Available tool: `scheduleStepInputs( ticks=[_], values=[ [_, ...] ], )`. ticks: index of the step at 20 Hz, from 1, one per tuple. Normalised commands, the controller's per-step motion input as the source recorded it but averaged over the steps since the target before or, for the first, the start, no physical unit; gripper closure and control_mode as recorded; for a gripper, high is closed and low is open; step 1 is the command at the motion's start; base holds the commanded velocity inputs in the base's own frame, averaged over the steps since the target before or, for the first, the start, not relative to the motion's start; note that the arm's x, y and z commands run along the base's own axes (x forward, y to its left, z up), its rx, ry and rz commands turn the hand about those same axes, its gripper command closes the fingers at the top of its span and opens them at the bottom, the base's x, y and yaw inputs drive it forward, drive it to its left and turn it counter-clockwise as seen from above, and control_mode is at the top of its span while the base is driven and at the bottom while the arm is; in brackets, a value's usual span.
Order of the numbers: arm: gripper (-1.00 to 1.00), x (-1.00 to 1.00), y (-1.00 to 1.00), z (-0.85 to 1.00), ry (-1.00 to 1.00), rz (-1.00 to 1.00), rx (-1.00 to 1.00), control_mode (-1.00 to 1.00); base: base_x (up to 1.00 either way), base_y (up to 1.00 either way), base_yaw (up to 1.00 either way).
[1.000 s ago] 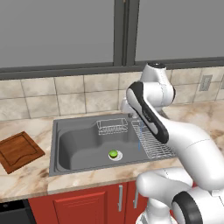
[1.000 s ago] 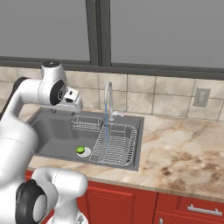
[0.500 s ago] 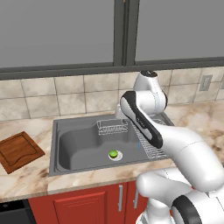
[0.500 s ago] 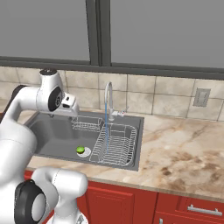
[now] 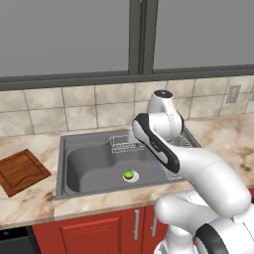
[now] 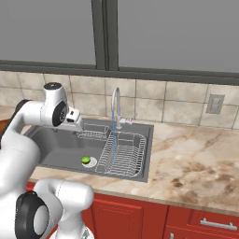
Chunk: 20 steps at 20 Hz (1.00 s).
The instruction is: Pick the kiwi from the sink and place it on the cutting board to airdry. Then turn off the sink faucet.
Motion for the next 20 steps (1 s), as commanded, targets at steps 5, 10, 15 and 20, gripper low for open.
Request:
scheduleStepInputs(
  ticks=[5,10,15,20],
  values=[
    [-1.00,0.01,0.05,-0.29,0.00,0.00,0.00,-1.00,0.00,0.00,0.00],
    [-1.00,0.00,0.02,-0.23,0.00,0.00,0.00,-1.00,0.00,0.00,0.00],
    [-1.00,0.01,0.00,-0.22,0.00,0.00,0.00,-1.00,0.00,0.00,0.00],
    [-1.00,0.03,0.00,-0.18,0.00,0.00,0.00,-1.00,0.00,0.00,0.00]
  ],
)
